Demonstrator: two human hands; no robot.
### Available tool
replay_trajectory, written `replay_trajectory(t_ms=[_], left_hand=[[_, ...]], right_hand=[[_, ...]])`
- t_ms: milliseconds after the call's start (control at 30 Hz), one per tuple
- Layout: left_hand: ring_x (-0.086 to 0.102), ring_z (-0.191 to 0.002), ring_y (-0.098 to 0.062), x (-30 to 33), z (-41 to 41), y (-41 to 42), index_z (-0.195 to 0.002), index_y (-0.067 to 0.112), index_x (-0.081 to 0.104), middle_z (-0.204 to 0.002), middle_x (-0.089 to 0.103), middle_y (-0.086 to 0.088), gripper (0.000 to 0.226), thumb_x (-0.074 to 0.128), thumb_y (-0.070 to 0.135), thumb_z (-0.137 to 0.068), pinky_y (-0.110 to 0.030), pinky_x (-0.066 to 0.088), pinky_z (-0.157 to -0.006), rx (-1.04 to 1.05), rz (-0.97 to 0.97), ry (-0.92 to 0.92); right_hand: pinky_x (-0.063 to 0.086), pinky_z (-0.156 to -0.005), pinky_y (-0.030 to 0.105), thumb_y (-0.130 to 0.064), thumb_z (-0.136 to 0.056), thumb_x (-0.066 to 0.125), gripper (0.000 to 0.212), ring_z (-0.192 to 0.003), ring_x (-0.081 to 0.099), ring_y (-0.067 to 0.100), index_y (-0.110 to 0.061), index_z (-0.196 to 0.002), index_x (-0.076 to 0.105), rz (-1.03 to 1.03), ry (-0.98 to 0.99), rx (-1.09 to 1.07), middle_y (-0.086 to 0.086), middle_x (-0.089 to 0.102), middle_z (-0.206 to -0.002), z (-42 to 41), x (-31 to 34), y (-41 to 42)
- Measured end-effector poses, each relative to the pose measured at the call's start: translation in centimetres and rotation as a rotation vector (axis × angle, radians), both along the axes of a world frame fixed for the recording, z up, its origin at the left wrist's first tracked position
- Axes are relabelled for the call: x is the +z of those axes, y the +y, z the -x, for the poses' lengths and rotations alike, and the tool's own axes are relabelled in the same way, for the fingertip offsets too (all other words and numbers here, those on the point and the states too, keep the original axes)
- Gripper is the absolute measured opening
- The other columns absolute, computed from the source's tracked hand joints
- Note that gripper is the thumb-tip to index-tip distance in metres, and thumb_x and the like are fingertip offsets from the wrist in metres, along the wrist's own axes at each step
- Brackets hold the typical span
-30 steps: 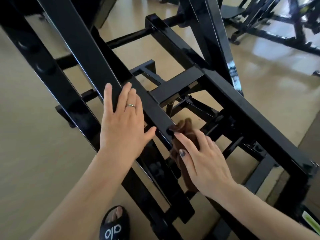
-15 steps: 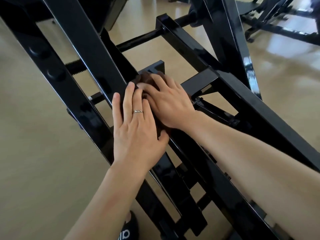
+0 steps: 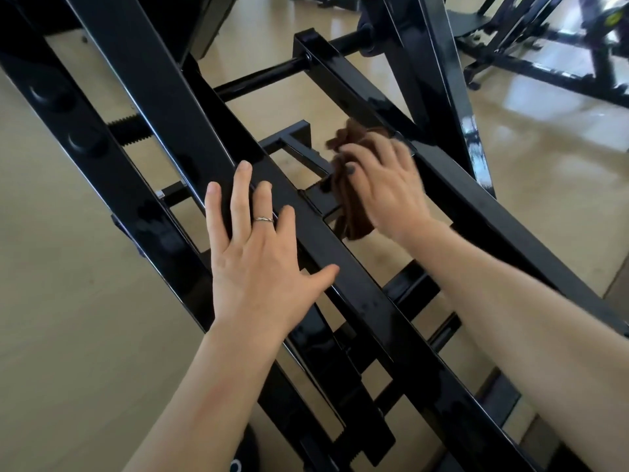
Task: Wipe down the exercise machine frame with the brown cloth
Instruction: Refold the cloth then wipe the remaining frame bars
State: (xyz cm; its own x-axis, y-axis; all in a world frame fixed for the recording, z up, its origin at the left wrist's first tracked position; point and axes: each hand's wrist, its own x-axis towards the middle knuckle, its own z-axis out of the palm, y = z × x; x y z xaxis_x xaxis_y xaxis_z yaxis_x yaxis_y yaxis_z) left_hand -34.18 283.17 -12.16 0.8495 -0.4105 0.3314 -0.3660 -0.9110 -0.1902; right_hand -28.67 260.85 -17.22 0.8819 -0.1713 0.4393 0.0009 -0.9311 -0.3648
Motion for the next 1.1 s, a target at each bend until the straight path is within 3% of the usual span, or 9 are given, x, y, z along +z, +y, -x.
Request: replay_trajectory(t_ms=[133,333,500,633,733,800,933,1000,1100], left_hand=[[0.002,-0.156,-0.038,-0.2,-0.1,0.1,-0.121,0.02,0.072,-0.151,0.05,-0.015,0.089,0.045,0.09,-0.073,-0.061,-0.006,-0.124,-0.02,-0.006,-0.002],[0.0,-0.156,-0.039,-0.3,-0.1,0.0,-0.12,0.021,0.072,-0.15,0.051,-0.011,0.088,0.045,0.09,-0.073,-0.063,-0.006,-0.123,-0.012,-0.02,-0.001],[0.001,-0.156,-0.039,-0.3,0.0,-0.1,-0.112,0.02,0.074,-0.147,0.054,-0.011,0.088,0.042,0.092,-0.073,-0.064,-0.002,-0.123,-0.022,-0.047,-0.016],[0.001,-0.155,-0.039,-0.4,0.0,-0.1,-0.116,0.021,0.074,-0.146,0.054,-0.009,0.09,0.042,0.092,-0.073,-0.064,-0.002,-0.123,-0.018,-0.056,-0.021],[-0.002,-0.155,-0.038,-0.3,0.0,0.0,-0.122,0.022,0.072,-0.147,0.053,-0.007,0.092,0.039,0.093,-0.074,-0.063,-0.005,-0.123,-0.021,-0.058,-0.021],[-0.004,-0.156,-0.038,-0.3,0.1,0.1,-0.124,0.023,0.071,-0.147,0.052,-0.006,0.092,0.038,0.093,-0.074,-0.063,-0.007,-0.123,-0.021,-0.055,-0.014],[-0.002,-0.156,-0.039,-0.4,-0.1,0.2,-0.121,0.023,0.071,-0.144,0.053,-0.006,0.091,0.037,0.093,-0.074,-0.063,-0.007,-0.123,-0.029,-0.059,-0.018],[-0.002,-0.156,-0.04,-0.4,-0.1,0.2,-0.12,0.023,0.072,-0.144,0.054,-0.007,0.09,0.038,0.093,-0.074,-0.064,-0.006,-0.123,-0.03,-0.063,-0.022],[-0.003,-0.155,-0.04,-0.7,-0.2,0.2,-0.117,0.023,0.073,-0.143,0.055,-0.008,0.091,0.035,0.094,-0.074,-0.064,-0.007,-0.123,-0.029,-0.073,-0.04]], right_hand=[[0.025,-0.122,0.061,-0.05,-0.104,0.022,0.043,-0.151,0.022,0.036,-0.039,-0.139,0.045,-0.018,0.008,-0.052,0.004,0.038,-0.157,-1.1,0.2,-4.8],[0.012,-0.125,0.063,-0.038,-0.106,0.032,0.038,-0.157,0.006,0.034,-0.035,-0.136,0.056,-0.276,-0.016,-0.097,0.002,0.032,-0.164,0.0,0.0,0.9],[0.014,-0.126,0.055,-0.04,-0.108,0.031,0.04,-0.154,0.014,0.033,-0.034,-0.137,0.06,-0.098,-0.061,0.181,0.001,0.04,-0.159,2.6,-1.2,5.3],[0.025,-0.12,0.058,-0.046,-0.108,0.031,0.042,-0.148,0.02,0.036,-0.034,-0.142,0.054,0.039,-0.024,0.218,0.005,0.037,-0.158,2.0,-1.5,2.7],[0.034,-0.113,0.061,-0.05,-0.106,0.03,0.044,-0.142,0.028,0.038,-0.034,-0.14,0.052,0.098,0.004,0.131,0.008,0.037,-0.156,1.9,-1.7,1.7],[0.038,-0.109,0.056,-0.051,-0.104,0.029,0.044,-0.134,0.034,0.036,-0.033,-0.136,0.053,0.103,-0.026,0.002,0.009,0.039,-0.152,1.8,-1.5,1.4],[0.049,-0.094,0.047,-0.053,-0.102,0.031,0.04,-0.114,0.045,0.022,-0.029,-0.121,0.055,-0.234,-0.146,-0.245,0.007,0.047,-0.136,3.1,-1.6,-0.3],[0.048,-0.093,0.041,-0.05,-0.104,0.037,0.033,-0.113,0.045,0.019,-0.029,-0.121,0.057,-0.221,-0.144,-0.163,0.003,0.048,-0.133,5.6,-2.8,-1.3],[0.043,-0.094,0.039,-0.043,-0.108,0.04,0.032,-0.113,0.049,0.024,-0.027,-0.126,0.062,0.042,0.013,0.143,0.002,0.054,-0.133,10.2,-5.7,-2.1]])
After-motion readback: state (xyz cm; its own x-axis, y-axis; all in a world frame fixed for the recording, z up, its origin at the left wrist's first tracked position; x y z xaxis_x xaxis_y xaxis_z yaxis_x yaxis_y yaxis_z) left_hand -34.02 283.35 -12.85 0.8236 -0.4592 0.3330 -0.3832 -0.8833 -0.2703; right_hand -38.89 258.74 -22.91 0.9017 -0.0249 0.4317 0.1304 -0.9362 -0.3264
